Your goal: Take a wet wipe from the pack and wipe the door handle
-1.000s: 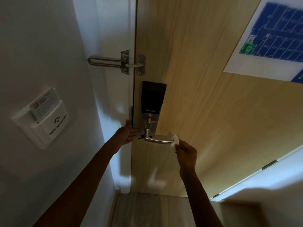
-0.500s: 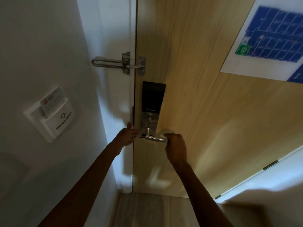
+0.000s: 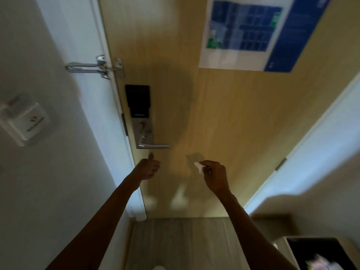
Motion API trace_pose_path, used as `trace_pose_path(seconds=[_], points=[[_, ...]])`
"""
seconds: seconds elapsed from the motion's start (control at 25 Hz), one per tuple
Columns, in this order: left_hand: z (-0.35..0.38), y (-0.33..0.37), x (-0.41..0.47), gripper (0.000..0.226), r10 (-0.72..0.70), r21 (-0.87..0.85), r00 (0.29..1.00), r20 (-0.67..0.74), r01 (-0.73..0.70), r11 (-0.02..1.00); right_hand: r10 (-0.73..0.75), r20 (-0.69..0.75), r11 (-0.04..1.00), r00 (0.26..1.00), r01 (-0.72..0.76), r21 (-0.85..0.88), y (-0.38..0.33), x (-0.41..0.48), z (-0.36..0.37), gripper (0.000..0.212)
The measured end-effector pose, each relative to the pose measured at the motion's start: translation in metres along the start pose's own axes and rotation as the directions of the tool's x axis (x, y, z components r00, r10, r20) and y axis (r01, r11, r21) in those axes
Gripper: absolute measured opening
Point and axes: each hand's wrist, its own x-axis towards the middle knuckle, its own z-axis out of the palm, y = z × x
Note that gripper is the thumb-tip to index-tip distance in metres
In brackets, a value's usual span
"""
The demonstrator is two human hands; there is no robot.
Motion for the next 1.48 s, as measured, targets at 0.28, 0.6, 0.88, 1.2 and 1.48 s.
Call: trace_pose_path(seconds=[0.28, 0.6, 0.88, 1.2, 1.48], points=[[0.213, -0.04, 0.0, 0.032, 0.026, 0.333, 0.951, 0.307, -0.133, 0.933, 0.418, -0.225, 0.899, 0.88, -0.436, -0.036, 0.124, -0.135, -0.134, 0.019], [0.447, -0.097, -0.034, 0.032, -0.079, 0.636, 0.797, 0.598, -0.412, 0.653, 0.741, -0.523, 0.543, 0.42, -0.834, 0.099, 0.243, -0.308, -0.261, 0.01], [0.598, -0.118, -0.027, 0.036, -0.216, 0.639, 0.626, 0.749, -0.596, 0.487, 0.766, -0.639, 0.263, 0.072, -0.942, 0.208, 0.305, -0.366, -0.32, 0.02], [0.69, -0.102, 0.031, 0.036, -0.252, 0.628, 0.576, 0.777, -0.691, 0.358, 0.755, -0.632, 0.142, -0.173, -0.898, 0.415, 0.378, -0.341, -0.375, 0.028], [0.733, -0.095, 0.057, 0.04, -0.264, 0.617, 0.558, 0.786, -0.73, 0.294, 0.869, -0.471, 0.102, -0.151, -0.876, 0.471, 0.419, -0.329, -0.388, 0.015]])
